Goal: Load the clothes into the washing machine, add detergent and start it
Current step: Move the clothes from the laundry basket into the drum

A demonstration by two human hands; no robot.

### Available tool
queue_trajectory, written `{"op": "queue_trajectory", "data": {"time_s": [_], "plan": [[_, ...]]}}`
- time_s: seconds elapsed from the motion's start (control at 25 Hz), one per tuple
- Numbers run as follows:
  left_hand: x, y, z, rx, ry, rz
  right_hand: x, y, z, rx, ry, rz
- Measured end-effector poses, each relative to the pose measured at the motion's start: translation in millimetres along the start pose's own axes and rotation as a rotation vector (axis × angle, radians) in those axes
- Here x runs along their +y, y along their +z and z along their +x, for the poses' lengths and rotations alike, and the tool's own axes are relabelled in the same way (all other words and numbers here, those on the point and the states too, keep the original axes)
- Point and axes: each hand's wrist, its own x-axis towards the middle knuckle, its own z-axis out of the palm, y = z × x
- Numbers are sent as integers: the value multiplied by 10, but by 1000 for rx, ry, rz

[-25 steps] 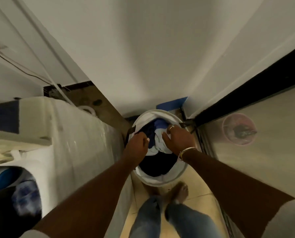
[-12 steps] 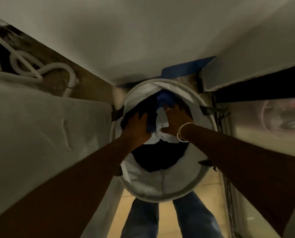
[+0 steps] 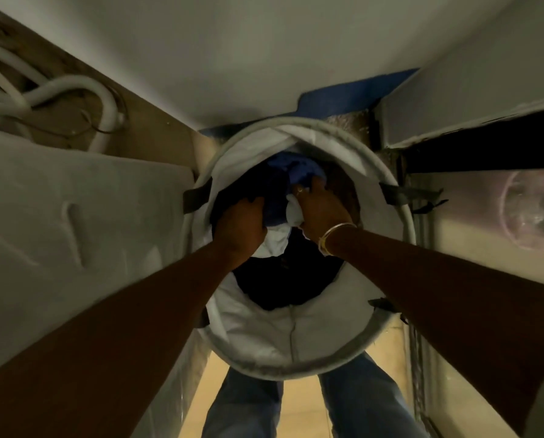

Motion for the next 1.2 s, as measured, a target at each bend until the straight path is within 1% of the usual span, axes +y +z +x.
{"op": "queue_trajectory", "data": {"time_s": [0.08, 0.16, 0.28, 0.4, 0.56, 0.76, 0.88, 1.0, 1.2], "plan": [[76, -191, -168, 31, -18, -40, -33, -130, -205, 22, -17, 82], [173, -461, -342, 19, -41, -68, -121, -292, -456, 65, -16, 129], [301, -942, -636, -1, -5, -36, -282, -644, -869, 137, 15, 173], [385, -1366, -923, 66, 56, -43, -433, -1016, -1217, 244, 14, 147], [503, -1808, -1314, 154, 108, -48, -612, -1511, -1620, 289, 32, 94], [742, -2273, -1923, 292, 172, 1, -726, -1970, -2315, 398, 7, 76], [898, -2544, -2312, 347, 167, 22, -806, -2237, -2736, 486, -13, 50], [1022, -2804, -2840, 427, 155, 50, -960, -2439, -3222, 601, -51, 31], [1115, -3199, -3951, 606, 221, 138, -1376, -2756, -4258, 798, -122, -7]]}}
